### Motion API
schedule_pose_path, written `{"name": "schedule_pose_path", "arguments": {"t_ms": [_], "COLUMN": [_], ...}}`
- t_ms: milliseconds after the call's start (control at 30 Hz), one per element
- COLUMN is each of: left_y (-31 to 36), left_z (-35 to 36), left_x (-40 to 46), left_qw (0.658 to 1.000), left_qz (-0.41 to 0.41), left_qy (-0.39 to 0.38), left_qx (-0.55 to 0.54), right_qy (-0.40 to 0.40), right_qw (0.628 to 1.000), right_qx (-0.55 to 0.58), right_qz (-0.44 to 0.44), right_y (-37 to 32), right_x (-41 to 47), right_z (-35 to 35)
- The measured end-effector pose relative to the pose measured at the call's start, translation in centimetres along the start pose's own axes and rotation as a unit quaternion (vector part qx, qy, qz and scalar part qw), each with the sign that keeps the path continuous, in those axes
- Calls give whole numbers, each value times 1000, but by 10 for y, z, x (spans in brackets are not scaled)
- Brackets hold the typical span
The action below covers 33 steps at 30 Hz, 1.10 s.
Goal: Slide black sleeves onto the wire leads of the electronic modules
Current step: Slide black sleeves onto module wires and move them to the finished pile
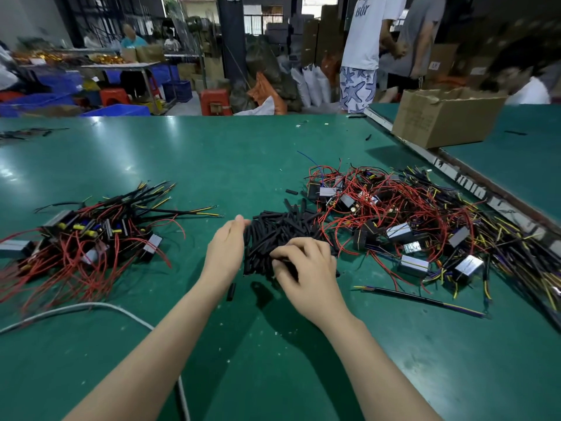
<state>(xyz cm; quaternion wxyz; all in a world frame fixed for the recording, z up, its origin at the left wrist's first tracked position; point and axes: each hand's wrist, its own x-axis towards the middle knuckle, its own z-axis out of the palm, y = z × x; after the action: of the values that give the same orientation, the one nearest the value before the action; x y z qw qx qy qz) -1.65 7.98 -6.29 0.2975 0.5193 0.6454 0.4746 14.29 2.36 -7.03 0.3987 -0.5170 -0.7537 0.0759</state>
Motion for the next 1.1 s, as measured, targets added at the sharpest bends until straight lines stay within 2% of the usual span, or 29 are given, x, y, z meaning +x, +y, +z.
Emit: {"name": "schedule_pose_path", "arguments": {"t_ms": [67, 167, 233, 433, 600, 700, 767, 800, 900, 967, 1033, 1100], "left_y": [0, -1, 1, 18, 25, 27, 28, 28, 31, 34, 38, 43], "left_z": [0, 5, 12, 42, 38, 31, 27, 26, 22, 20, 21, 22], "left_x": [1, 11, 14, -5, -12, -12, -13, -14, -19, -22, -26, -29], "left_qw": [998, 982, 970, 969, 969, 975, 977, 978, 982, 983, 987, 990], "left_qz": [9, -5, 18, 106, 96, 72, 73, 74, 88, 106, 110, 108], "left_qy": [5, -38, -56, -149, -126, -95, -87, -87, -78, -70, -70, -71], "left_qx": [62, 184, 236, 165, 191, 188, 179, 173, 151, 130, 94, 54], "right_qy": [14, 52, 67, 79, 84, -9, -99, -116, -71, -49, -84, -187], "right_qw": [1000, 997, 992, 974, 966, 956, 932, 920, 906, 909, 910, 883], "right_qx": [-12, -50, -90, -128, -134, -175, -250, -293, -394, -398, -367, -351], "right_qz": [15, 41, 63, 170, 204, 235, 244, 234, 138, 112, 175, 248], "right_y": [7, 20, 31, 61, 70, 72, 70, 69, 65, 65, 66, 66], "right_x": [-4, -11, -16, -9, 18, 39, 47, 48, 49, 51, 53, 52], "right_z": [-10, -33, -49, -83, -95, -99, -98, -96, -90, -91, -96, -100]}}
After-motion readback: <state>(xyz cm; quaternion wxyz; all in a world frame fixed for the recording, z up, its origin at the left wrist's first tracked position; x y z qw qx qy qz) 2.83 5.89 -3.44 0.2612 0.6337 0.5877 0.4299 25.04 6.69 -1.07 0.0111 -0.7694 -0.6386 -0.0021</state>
